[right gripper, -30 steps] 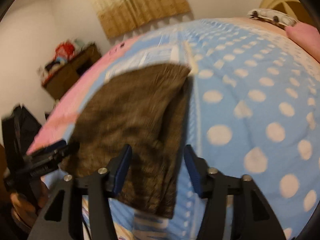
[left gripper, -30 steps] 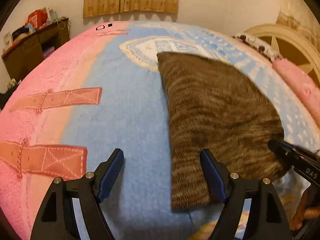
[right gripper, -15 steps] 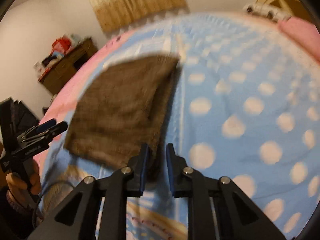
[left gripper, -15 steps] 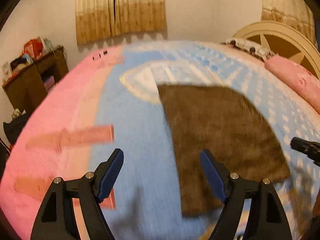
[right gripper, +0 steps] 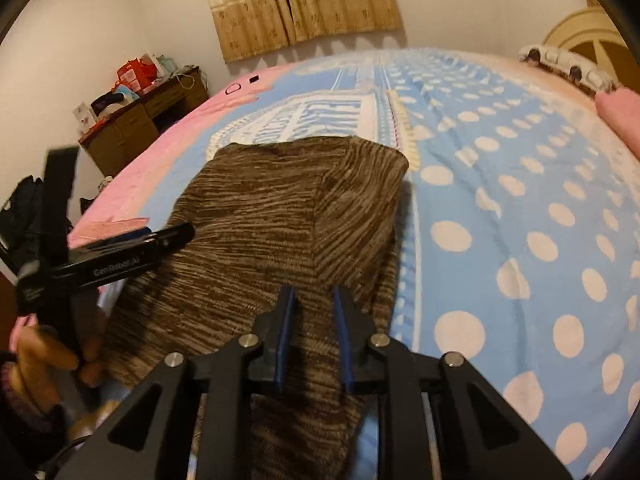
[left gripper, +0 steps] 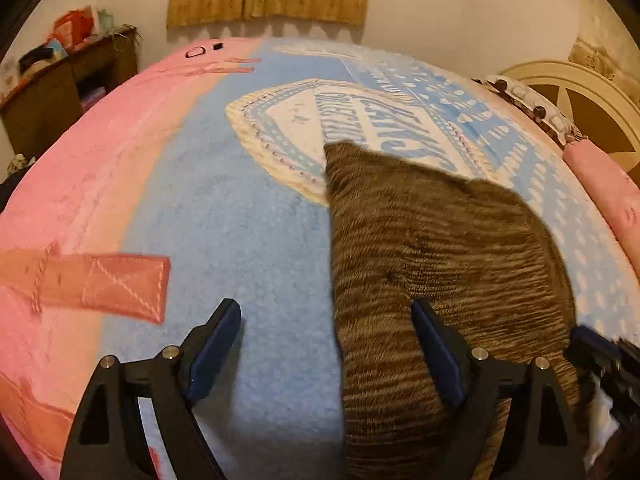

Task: Fold small clothes

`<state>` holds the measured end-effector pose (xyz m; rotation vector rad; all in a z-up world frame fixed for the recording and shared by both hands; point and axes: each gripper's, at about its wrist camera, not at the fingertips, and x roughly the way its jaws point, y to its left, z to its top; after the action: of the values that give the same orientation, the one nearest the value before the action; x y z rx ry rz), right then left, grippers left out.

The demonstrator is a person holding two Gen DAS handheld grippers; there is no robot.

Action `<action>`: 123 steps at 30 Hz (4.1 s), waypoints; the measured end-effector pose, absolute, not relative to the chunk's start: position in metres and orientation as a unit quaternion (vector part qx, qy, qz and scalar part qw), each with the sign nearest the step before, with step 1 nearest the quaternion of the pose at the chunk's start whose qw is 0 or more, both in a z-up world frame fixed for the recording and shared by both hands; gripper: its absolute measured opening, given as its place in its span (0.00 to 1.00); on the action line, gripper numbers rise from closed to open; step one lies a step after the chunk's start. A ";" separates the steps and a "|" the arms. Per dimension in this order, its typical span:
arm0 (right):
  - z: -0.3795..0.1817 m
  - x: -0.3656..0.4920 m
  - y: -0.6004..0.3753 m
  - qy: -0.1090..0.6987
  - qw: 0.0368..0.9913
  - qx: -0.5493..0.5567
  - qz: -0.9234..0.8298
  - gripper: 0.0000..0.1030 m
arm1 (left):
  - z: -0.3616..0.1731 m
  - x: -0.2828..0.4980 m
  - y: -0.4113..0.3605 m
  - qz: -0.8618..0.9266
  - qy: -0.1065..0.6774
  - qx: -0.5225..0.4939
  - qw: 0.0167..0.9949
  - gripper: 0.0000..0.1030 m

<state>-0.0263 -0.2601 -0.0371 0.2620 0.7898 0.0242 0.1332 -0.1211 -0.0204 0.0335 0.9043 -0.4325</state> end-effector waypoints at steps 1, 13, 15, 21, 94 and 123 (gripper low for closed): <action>-0.028 -0.024 -0.265 0.369 0.921 0.129 0.007 0.24 | -0.012 0.134 -0.122 -0.210 0.424 0.018 0.881 0.84; -0.050 0.112 -0.271 0.420 0.904 0.079 -0.013 0.36 | -0.041 0.214 -0.180 -0.145 0.417 0.093 0.892 0.88; -0.050 0.111 -0.280 0.417 0.903 0.100 -0.007 0.37 | -0.045 0.218 -0.172 -0.142 0.420 0.071 0.893 0.93; -0.041 0.091 -0.283 0.388 0.914 0.116 -0.016 0.33 | -0.031 0.205 -0.164 -0.143 0.423 0.063 0.892 0.93; -0.045 -0.073 -0.302 0.276 0.914 0.291 -0.059 0.77 | -0.023 0.085 -0.124 -0.224 0.418 -0.049 0.879 0.96; -0.062 -0.009 -0.277 0.363 0.905 0.223 -0.011 0.71 | -0.045 0.089 -0.154 -0.224 0.439 -0.002 0.870 0.95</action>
<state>-0.0092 -0.2766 -0.0620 0.4607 0.7503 -0.0221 0.0892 -0.1539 -0.0453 -0.0052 0.9178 -0.4683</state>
